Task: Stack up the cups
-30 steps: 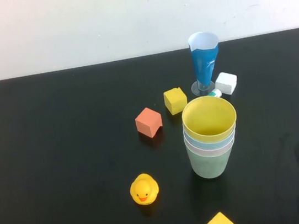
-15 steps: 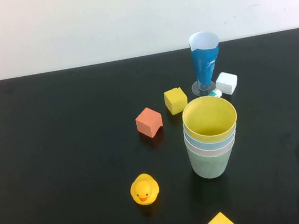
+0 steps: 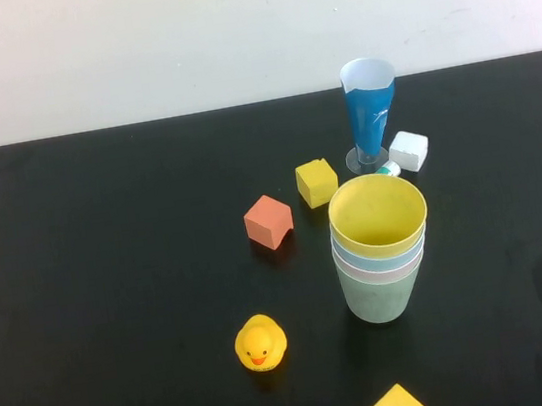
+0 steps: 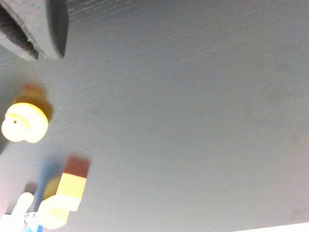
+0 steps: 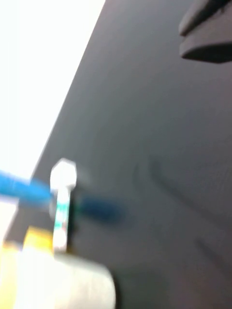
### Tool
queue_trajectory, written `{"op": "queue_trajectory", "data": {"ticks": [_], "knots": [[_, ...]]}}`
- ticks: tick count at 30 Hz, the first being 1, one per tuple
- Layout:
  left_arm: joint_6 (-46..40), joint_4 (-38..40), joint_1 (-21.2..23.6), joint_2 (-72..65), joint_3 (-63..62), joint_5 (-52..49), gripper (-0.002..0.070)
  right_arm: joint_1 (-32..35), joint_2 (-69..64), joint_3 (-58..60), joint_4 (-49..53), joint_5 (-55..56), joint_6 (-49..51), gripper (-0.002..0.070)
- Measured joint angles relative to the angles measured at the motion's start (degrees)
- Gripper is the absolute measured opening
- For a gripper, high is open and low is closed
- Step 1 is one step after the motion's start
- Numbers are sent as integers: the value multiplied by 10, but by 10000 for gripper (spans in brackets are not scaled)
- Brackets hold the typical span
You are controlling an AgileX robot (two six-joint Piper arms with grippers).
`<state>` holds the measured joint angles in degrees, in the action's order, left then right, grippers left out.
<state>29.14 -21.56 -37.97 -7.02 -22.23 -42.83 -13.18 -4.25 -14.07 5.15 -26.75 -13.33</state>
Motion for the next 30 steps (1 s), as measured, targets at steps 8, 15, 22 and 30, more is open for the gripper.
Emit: {"op": "queue_trajectory", "data": {"ticks": [8,15,22,30], "knots": [[0,0,0,0,0,0,0,136,50,101,-42,111,0,-1],[0,0,0,0,0,0,-1,142,50,155,-59,184,0,-1],[0,0,0,0,0,0,-1,142,50,157,-59,94,25,-1],[0,0,0,0,0,0,-1,142,50,157,-52,79,45,-1]]}}
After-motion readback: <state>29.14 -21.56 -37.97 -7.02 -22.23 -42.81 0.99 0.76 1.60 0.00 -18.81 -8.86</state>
